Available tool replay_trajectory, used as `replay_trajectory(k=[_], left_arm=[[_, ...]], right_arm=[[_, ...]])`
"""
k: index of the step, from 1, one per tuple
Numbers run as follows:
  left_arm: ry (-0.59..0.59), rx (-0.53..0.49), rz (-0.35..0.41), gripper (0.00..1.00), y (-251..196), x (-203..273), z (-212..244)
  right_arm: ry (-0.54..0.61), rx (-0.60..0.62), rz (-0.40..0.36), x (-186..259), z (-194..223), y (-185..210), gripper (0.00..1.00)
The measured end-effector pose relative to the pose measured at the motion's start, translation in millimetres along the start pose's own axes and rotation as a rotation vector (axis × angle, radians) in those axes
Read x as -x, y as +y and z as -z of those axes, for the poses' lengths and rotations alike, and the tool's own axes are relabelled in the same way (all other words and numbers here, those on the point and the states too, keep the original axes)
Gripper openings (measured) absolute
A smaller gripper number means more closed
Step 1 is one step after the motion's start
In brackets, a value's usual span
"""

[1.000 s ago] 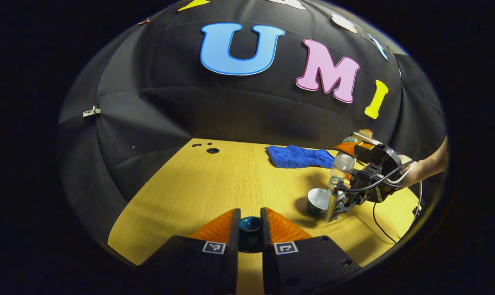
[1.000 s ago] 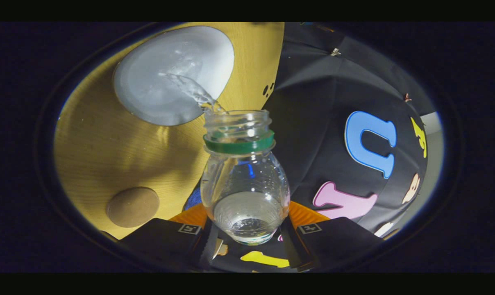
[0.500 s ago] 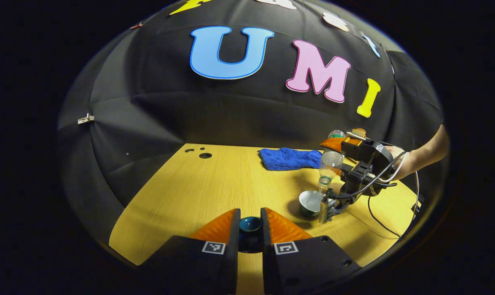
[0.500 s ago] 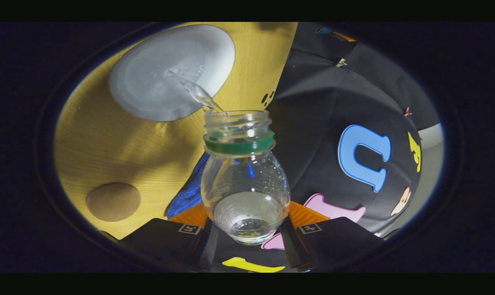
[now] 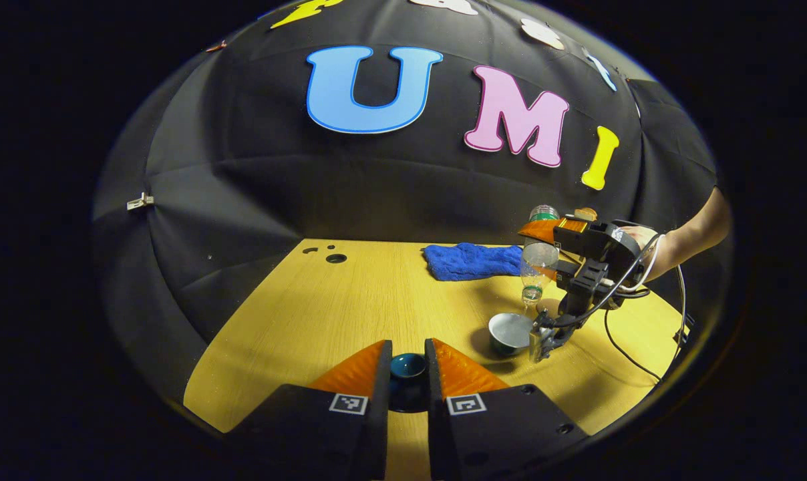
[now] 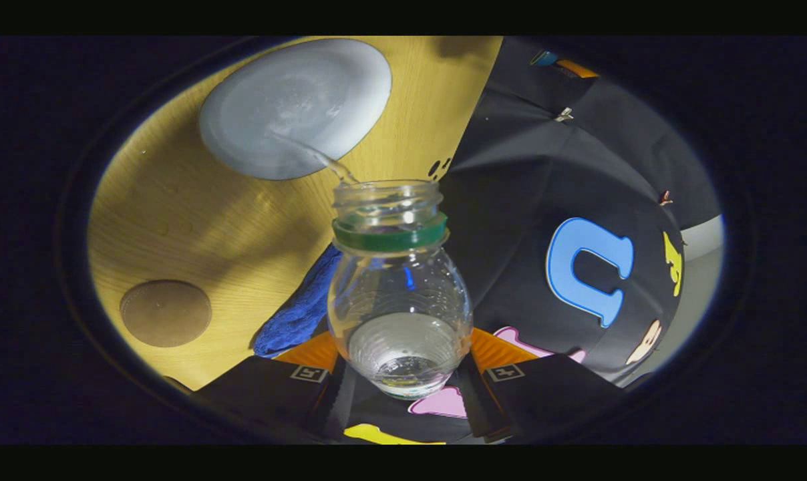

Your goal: Open the teacup lid with one hand, grasp the water bottle and pour water into the teacup with the other hand; after pouring, place the water bottle on the coaster and then close the teacup lid.

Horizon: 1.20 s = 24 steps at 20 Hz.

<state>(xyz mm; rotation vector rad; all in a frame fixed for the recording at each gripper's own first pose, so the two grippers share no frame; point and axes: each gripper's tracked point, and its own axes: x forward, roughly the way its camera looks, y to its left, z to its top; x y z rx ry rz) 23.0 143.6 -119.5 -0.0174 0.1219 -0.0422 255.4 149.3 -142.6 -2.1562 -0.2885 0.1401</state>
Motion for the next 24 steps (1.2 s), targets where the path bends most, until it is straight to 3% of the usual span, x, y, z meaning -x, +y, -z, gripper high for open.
replay_trajectory(k=[4,9,11,15,21,24], left_arm=[[-0.001,0.002,-0.008,0.25,-0.3,3.5,-0.1],[-0.007,0.041,-0.025,0.29,0.0,12.4,-4.9],[-0.011,0.046,-0.033,0.29,0.2,17.4,-9.3],[-0.020,0.025,-0.054,0.29,-1.6,29.3,-23.3],[-0.050,0.010,-0.062,0.25,-33.3,39.6,-55.8],[-0.066,0.011,-0.049,0.29,-59.7,44.4,-71.5]], right_arm=[[-0.009,-0.021,-0.015,2.5,-2.7,2.3,0.70],[0.005,-0.071,-0.043,5.2,-6.6,3.3,0.67],[0.025,-0.143,-0.083,5.2,-6.3,8.0,0.70],[0.110,-0.409,-0.171,18.2,-1.3,13.5,0.71],[0.264,-0.986,-0.292,20.8,31.6,24.2,0.71],[0.333,-1.267,-0.402,22.2,47.9,41.4,0.71]])
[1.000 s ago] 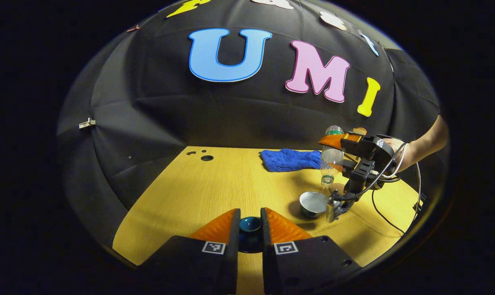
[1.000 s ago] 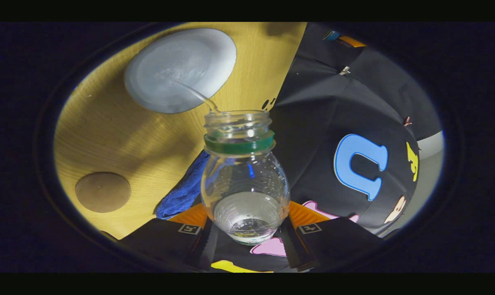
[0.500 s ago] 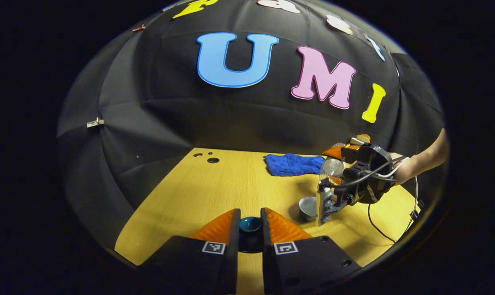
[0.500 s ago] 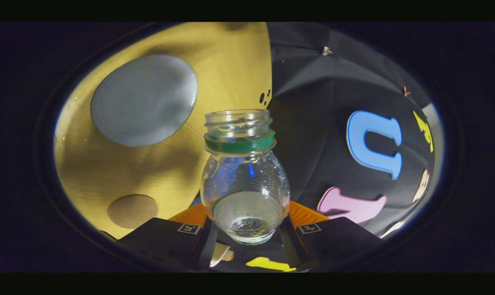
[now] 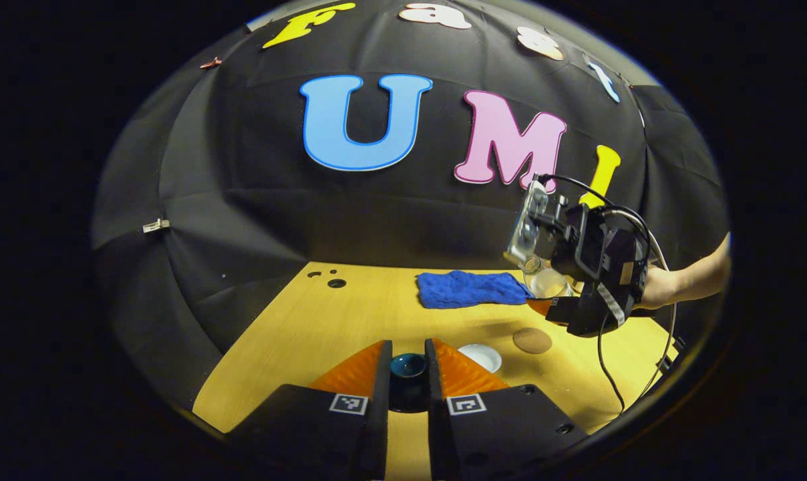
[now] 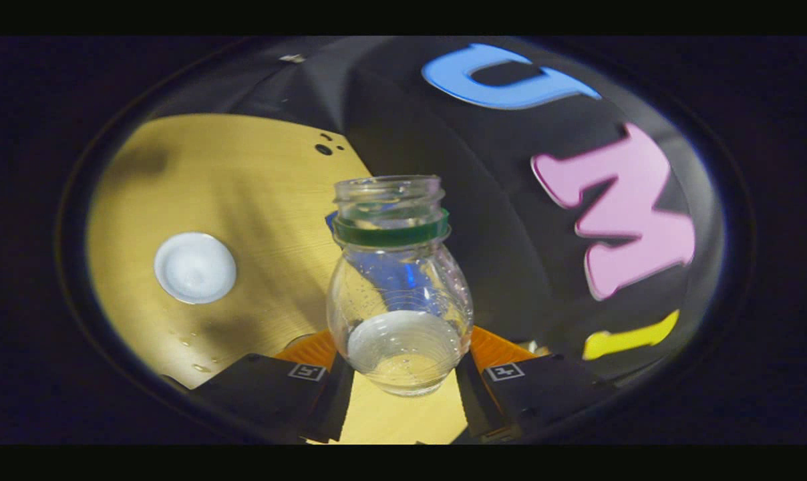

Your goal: Open the teacup lid with one hand, grasp the water bottle and pour water into the teacup with the other hand; after pouring, place the water bottle on the coaster and then close the teacup lid.

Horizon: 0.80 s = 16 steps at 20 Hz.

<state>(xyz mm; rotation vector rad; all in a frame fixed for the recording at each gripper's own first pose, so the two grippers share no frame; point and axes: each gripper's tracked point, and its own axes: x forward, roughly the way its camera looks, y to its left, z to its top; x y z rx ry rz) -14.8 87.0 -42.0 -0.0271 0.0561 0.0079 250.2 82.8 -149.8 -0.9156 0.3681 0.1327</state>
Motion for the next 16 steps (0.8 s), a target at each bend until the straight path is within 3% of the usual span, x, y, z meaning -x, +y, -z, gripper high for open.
replay_trajectory(k=[3,5,9,11,12,16], left_arm=[[-0.008,0.000,0.005,0.24,-24.3,1.6,-9.9],[-0.010,0.012,0.015,0.28,-42.1,1.7,-14.4],[-0.026,0.012,0.015,0.25,-69.4,-3.9,-19.8],[-0.027,0.017,0.017,0.29,-79.4,-11.0,-17.9],[-0.028,0.014,0.016,0.25,-83.2,-14.8,-15.5],[-0.027,-0.005,0.004,0.29,-88.1,-29.3,-6.9]], right_arm=[[-0.019,-0.257,-0.082,-1.0,-4.7,-12.1,0.71],[-0.077,-0.375,-0.183,5.6,-13.8,-16.6,0.71],[-0.189,-0.507,-0.231,13.2,-14.8,-25.0,0.71],[-0.229,-0.568,-0.255,11.2,-10.7,-23.0,0.71],[-0.242,-0.609,-0.277,9.4,-8.1,-19.6,0.71],[-0.273,-0.739,-0.318,-10.9,5.5,3.5,0.72]])
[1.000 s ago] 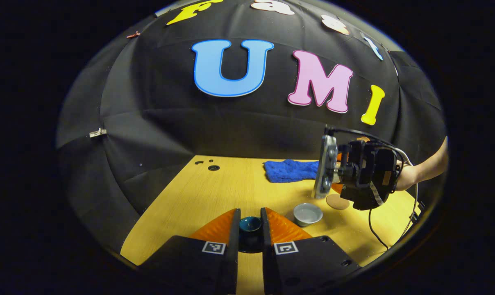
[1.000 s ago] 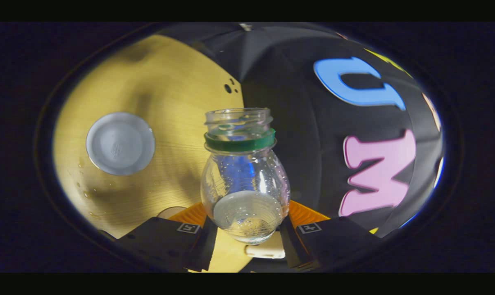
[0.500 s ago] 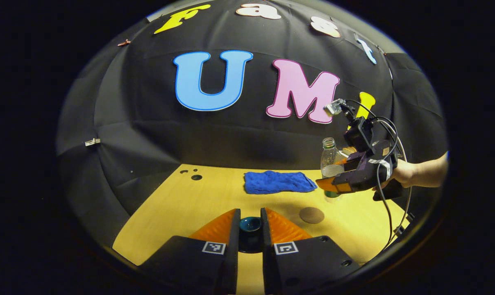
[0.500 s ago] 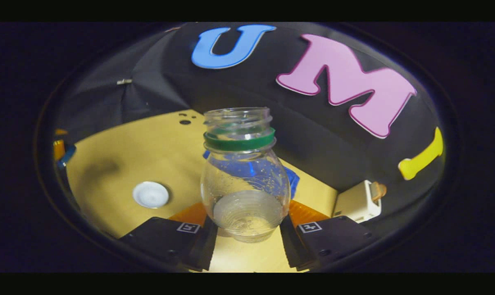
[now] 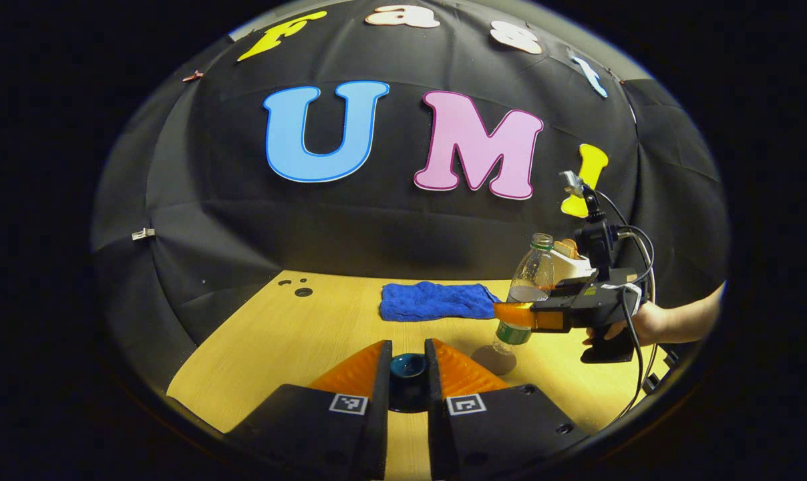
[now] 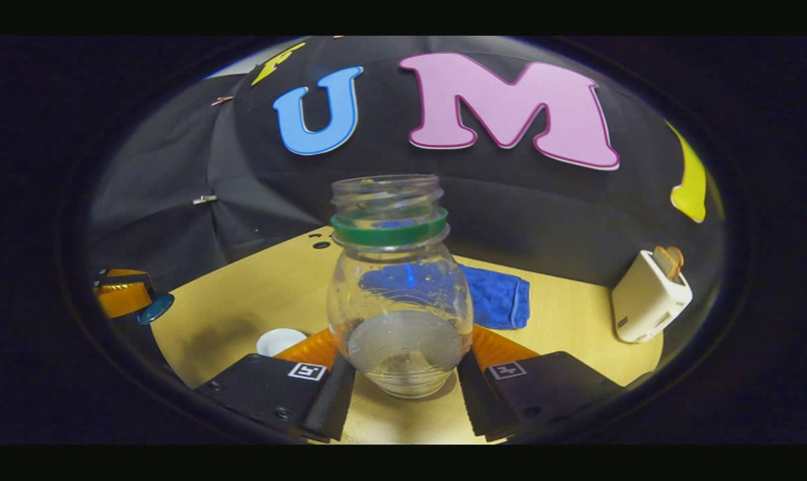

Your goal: Open the teacup lid with one hand, grasp the water bottle and pour water into the teacup with the other hand; after pouring, place the water bottle on the coaster and then close the teacup lid.

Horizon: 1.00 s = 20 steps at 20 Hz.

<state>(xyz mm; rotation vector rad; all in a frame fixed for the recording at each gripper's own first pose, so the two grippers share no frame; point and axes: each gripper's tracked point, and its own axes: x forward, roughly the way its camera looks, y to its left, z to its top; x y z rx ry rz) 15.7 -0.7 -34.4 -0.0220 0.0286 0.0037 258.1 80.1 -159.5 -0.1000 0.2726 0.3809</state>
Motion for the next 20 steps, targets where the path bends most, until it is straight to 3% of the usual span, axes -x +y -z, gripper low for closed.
replay_trajectory(k=[3,7,12,13,14,20], left_arm=[[0.022,0.016,-0.013,0.29,2.8,-10.0,12.8],[0.025,0.040,-0.009,0.25,1.2,-19.4,17.0],[0.031,0.031,-0.013,0.29,3.2,-23.8,21.0],[0.033,0.030,-0.013,0.29,3.0,-23.8,21.7],[0.036,0.027,-0.013,0.25,3.2,-24.1,23.3],[0.039,0.034,-0.011,0.29,4.1,-25.1,24.5]], right_arm=[[0.016,-0.062,0.000,-13.9,20.1,-4.4,0.74],[-0.005,-0.047,0.022,-22.4,25.7,-12.8,0.75],[0.009,0.002,0.039,-31.8,33.6,-14.7,0.73],[0.010,0.010,0.046,-33.3,35.4,-16.9,0.78],[0.011,0.009,0.045,-34.4,35.6,-16.0,0.79],[0.038,-0.014,0.049,-34.5,45.9,-15.9,0.80]])
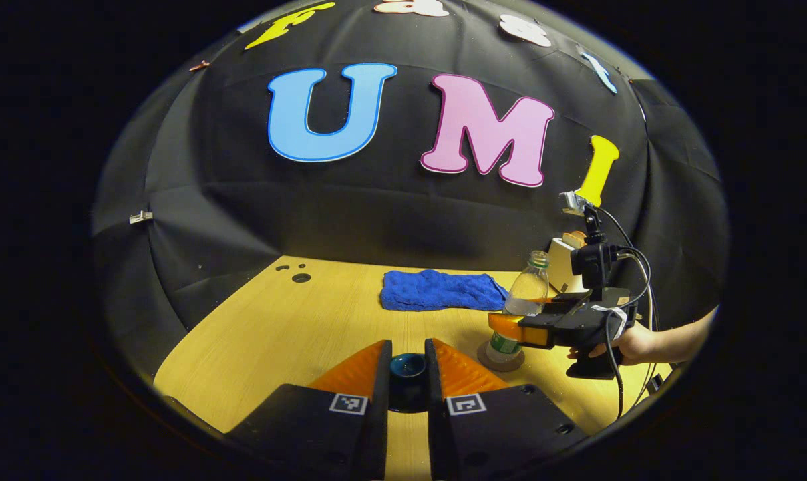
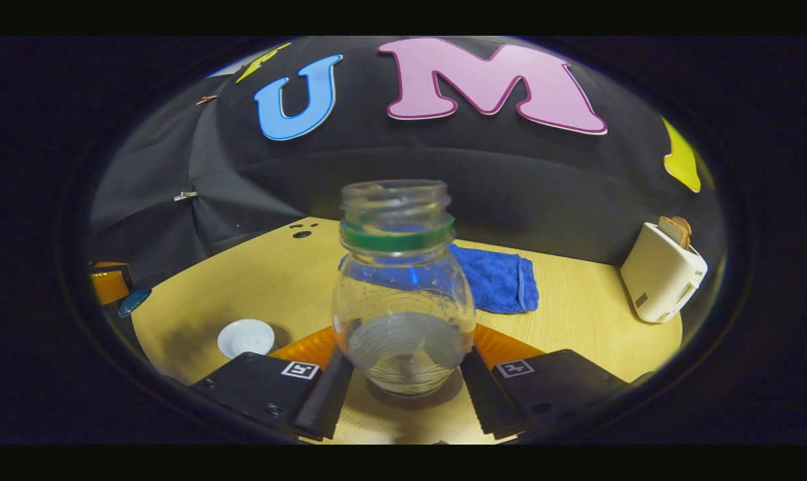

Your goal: Open the teacup lid with one hand, grasp the water bottle and pour water into the teacup with the other hand; after pouring, place the water bottle on the coaster and then close the teacup lid.

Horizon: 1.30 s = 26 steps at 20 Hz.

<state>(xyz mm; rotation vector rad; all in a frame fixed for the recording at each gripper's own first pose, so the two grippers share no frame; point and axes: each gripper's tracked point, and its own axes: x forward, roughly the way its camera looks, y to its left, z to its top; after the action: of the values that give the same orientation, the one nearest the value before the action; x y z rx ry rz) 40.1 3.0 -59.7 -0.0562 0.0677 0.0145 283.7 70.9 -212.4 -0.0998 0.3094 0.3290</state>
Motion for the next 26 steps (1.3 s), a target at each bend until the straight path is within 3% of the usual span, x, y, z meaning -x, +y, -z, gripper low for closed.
replay_trajectory(k=[3,6,7,8,10,12,13,16,17,18,19,21,26], left_arm=[[0.003,-0.001,0.000,0.29,0.4,-0.8,0.4],[0.006,0.001,-0.002,0.29,-0.9,-2.7,2.8],[0.007,0.002,-0.001,0.29,-1.3,-2.6,1.4],[0.007,0.001,-0.001,0.29,-1.7,-2.5,1.3],[0.004,-0.004,0.002,0.25,-3.4,-3.1,0.4],[0.007,-0.007,-0.002,0.29,-3.3,-6.9,2.7],[0.008,-0.005,-0.003,0.25,-3.1,-11.2,4.3],[0.003,-0.001,-0.007,0.29,-4.3,-26.5,11.2],[-0.004,-0.004,-0.005,0.25,-5.7,-32.9,12.8],[-0.009,-0.011,-0.006,0.29,-5.9,-38.4,14.6],[-0.014,-0.019,-0.006,0.25,-5.9,-44.7,17.3],[-0.028,-0.041,-0.003,0.29,-8.0,-59.0,23.4],[-0.031,-0.091,-0.006,0.25,-10.2,-91.3,47.5]], right_arm=[[0.020,-0.018,-0.005,1.9,8.7,-1.0,0.82],[0.026,-0.003,0.015,4.2,10.6,-7.8,1.00],[0.026,-0.003,0.020,6.5,10.1,-8.3,0.95],[0.025,-0.007,0.021,7.4,9.8,-9.0,0.99],[0.019,-0.013,0.020,11.5,6.7,-8.8,0.95],[0.016,-0.009,0.024,16.1,5.3,-9.2,0.95],[0.012,-0.004,0.022,19.7,4.1,-8.2,0.99],[0.000,0.027,0.031,30.5,3.5,-8.1,1.00],[0.001,0.038,0.033,34.7,5.8,-8.6,1.00],[0.004,0.045,0.036,40.0,8.7,-8.9,0.99],[0.004,0.049,0.041,45.0,11.8,-10.4,0.99],[0.003,0.060,0.051,57.4,18.0,-13.3,0.99],[0.027,0.064,0.077,88.2,40.9,-21.6,0.98]])
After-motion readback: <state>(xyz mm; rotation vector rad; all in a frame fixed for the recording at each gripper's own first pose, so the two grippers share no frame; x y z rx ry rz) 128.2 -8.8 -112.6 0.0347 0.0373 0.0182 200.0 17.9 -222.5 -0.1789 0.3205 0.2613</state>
